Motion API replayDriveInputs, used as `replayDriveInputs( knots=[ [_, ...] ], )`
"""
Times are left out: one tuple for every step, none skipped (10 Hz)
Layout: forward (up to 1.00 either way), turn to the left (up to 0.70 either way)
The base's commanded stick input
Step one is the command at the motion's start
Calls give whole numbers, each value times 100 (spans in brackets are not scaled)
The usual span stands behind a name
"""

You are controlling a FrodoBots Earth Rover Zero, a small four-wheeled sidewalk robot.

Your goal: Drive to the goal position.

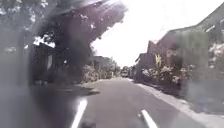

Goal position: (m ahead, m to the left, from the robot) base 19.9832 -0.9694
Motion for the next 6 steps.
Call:
replayDriveInputs(
  knots=[
    [100,0],
    [100,-8],
    [100,-37],
    [100,-39],
    [100,-39],
    [100,-39]
  ],
)
